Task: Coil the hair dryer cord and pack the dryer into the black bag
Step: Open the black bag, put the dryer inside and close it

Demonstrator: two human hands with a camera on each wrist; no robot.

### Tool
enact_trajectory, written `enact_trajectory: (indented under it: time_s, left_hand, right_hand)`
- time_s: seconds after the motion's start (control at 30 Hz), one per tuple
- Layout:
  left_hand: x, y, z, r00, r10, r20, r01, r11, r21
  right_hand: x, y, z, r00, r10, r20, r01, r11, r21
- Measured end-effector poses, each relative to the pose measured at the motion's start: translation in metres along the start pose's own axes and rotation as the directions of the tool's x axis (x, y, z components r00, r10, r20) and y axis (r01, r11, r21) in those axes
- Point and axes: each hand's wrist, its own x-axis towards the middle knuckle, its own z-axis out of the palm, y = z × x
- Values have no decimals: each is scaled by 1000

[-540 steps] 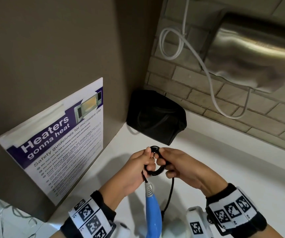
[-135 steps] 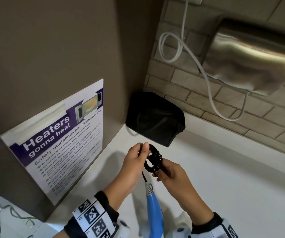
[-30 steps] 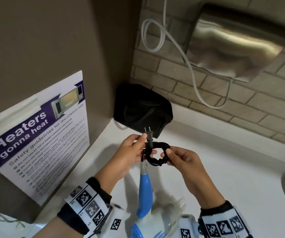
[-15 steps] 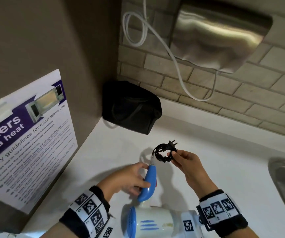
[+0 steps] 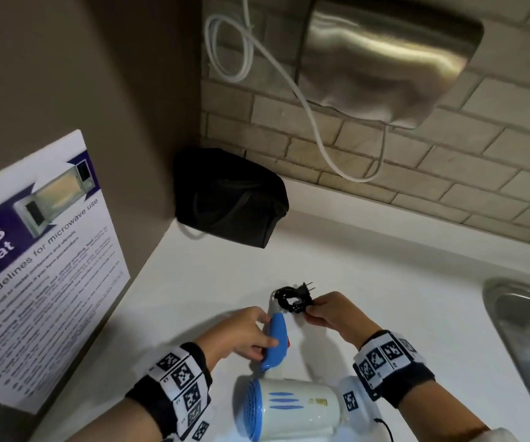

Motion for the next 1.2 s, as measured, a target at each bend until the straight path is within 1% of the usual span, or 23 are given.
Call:
enact_trajectory:
  time_s: [0.17, 0.27, 0.33, 0.4, 0.47, 0.5, 0.57, 0.6, 0.7, 0.73, 0.83, 0.87, 0.97, 1.03, 1.1, 1.2]
  left_hand:
    - [-1, -2, -1, 1000, 10, -27, -10, 1000, 5]
    - [-2, -3, -3, 999, 7, -44, -5, 999, 37]
    - [-6, -4, -7, 998, 11, -66, -6, 998, 67]
    - [-11, -6, -13, 996, 36, -78, -29, 996, 81]
    - [-21, -11, -20, 992, 82, -99, -71, 991, 115]
    - [-26, -14, -25, 987, 109, -114, -93, 986, 141]
    - [-39, -22, -34, 977, 149, -155, -121, 976, 180]
    - [-46, -25, -38, 972, 155, -178, -122, 975, 185]
    - [-65, -35, -51, 958, 167, -234, -124, 974, 187]
    - [-70, -38, -55, 952, 171, -254, -122, 972, 200]
    - [-85, -44, -66, 930, 194, -313, -124, 965, 231]
    - [-90, -45, -68, 923, 209, -324, -130, 960, 249]
    - [-103, -45, -74, 902, 237, -360, -133, 948, 289]
    - [-108, -44, -76, 883, 257, -393, -139, 942, 304]
    - [-112, -42, -76, 869, 279, -409, -146, 933, 328]
    - [-113, -40, -77, 834, 351, -427, -198, 911, 362]
  right_hand:
    - [-9, -9, 1, 1000, 21, 3, -20, 974, -224]
    - [-22, -16, 2, 1000, 0, 4, 1, 912, -410]
    - [-32, -23, 2, 997, -71, 26, 74, 839, -540]
    - [-44, -35, 5, 982, -180, 64, 175, 716, -676]
    - [-52, -51, 13, 950, -280, 137, 282, 583, -762]
    - [-53, -61, 17, 930, -327, 166, 330, 549, -767]
    - [-48, -79, 26, 881, -436, 182, 421, 550, -721]
    - [-41, -88, 31, 848, -502, 168, 460, 544, -701]
    - [-13, -111, 42, 736, -670, 97, 534, 487, -692]
    - [-3, -118, 45, 704, -707, 72, 548, 475, -688]
    - [22, -139, 53, 634, -773, -10, 555, 464, -690]
    - [29, -145, 56, 617, -787, -29, 544, 452, -707]
    - [46, -157, 62, 616, -785, -67, 453, 422, -785]
    - [51, -160, 63, 613, -780, -125, 416, 453, -789]
    - [52, -161, 62, 586, -792, -172, 466, 503, -728]
    - [47, -158, 55, 510, -838, -195, 557, 495, -667]
